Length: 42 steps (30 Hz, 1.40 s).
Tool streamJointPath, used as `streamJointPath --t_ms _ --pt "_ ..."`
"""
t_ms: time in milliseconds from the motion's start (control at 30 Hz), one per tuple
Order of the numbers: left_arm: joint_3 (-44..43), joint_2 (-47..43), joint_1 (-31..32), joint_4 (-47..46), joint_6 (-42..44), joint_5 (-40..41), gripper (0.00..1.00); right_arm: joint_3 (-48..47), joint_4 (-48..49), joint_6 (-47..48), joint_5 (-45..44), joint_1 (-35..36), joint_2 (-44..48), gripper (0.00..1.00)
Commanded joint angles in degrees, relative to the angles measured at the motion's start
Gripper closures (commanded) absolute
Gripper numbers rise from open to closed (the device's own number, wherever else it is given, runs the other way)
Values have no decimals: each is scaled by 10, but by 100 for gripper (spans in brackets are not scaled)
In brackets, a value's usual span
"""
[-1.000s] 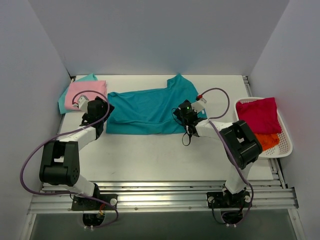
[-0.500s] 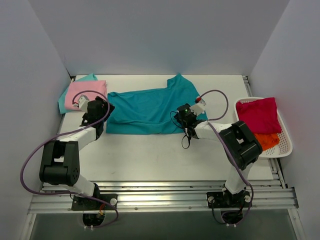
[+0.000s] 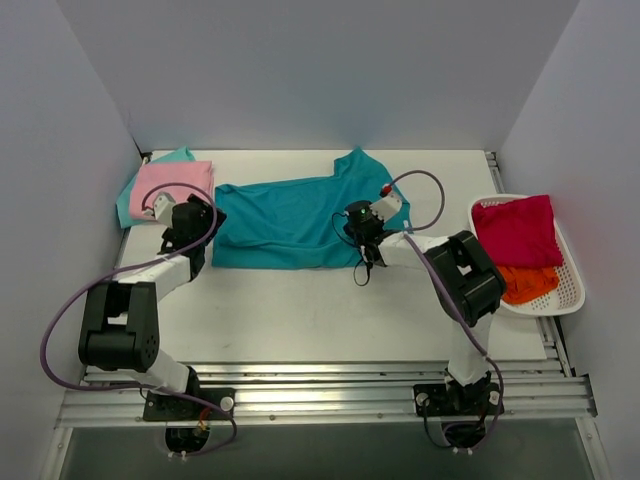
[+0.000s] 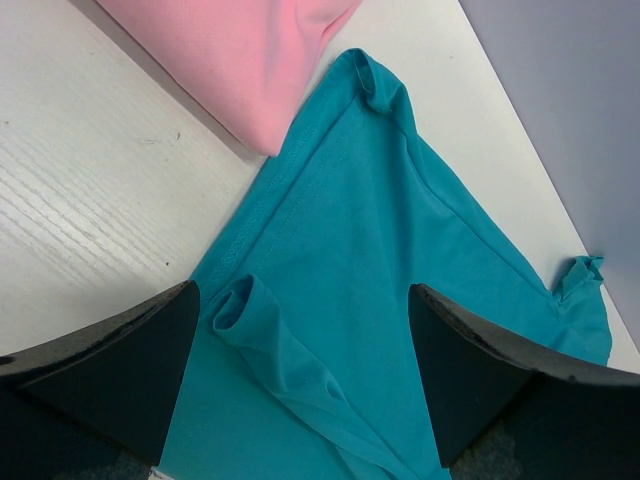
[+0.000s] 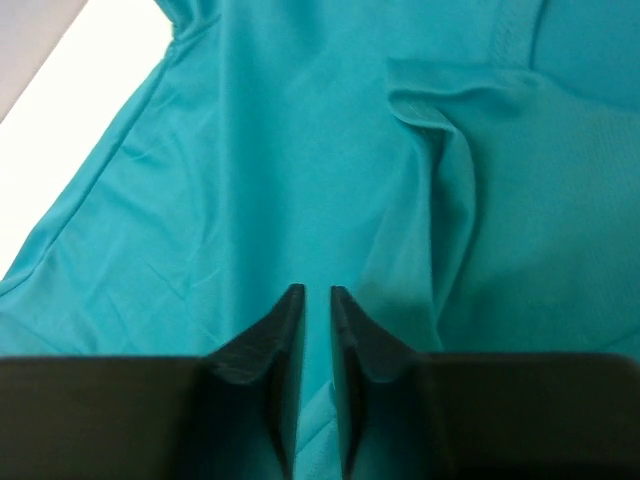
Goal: Fold and stack the t-shirts
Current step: Fold the tshirt
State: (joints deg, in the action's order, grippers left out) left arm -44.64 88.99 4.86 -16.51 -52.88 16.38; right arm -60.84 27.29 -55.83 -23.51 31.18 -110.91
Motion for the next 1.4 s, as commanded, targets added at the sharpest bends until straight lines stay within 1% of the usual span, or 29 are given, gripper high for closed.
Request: streamJointPath --t_ms 0,33,67,100,167,233,367,700,1100,1300,1333,1367 --pt "4 -17 -7 -22 14 8 6 -31 -14 14 -20 0 13 85" --pt "4 -19 -8 -23 14 8 6 -28 -17 16 -28 -1 21 77" --pt "6 -19 -8 -24 14 9 6 -17 -20 18 -36 -1 41 58" --pt "7 -18 -8 -26 14 9 6 -10 -25 20 -55 0 53 50" --pt "7 -15 -8 -31 13 7 6 5 -32 22 -72 1 81 41" --pt "6 -9 -8 -33 14 7 6 13 -38 29 -91 2 99 41" --pt "1 -5 -15 -32 16 0 6 26 -44 29 -102 0 105 41" --pt "10 -12 -18 -38 16 -2 6 35 -25 15 -73 -3 68 42" --pt "17 -12 -22 -43 16 -4 6 27 -6 7 -51 -3 21 48" --pt "17 -10 -24 -46 16 -4 6 16 1 9 -43 -3 4 60" --pt "17 -9 -24 -46 16 -5 6 13 3 11 -42 -3 1 68" --pt "17 -8 -25 -46 16 -5 6 12 7 13 -37 -4 -2 74"
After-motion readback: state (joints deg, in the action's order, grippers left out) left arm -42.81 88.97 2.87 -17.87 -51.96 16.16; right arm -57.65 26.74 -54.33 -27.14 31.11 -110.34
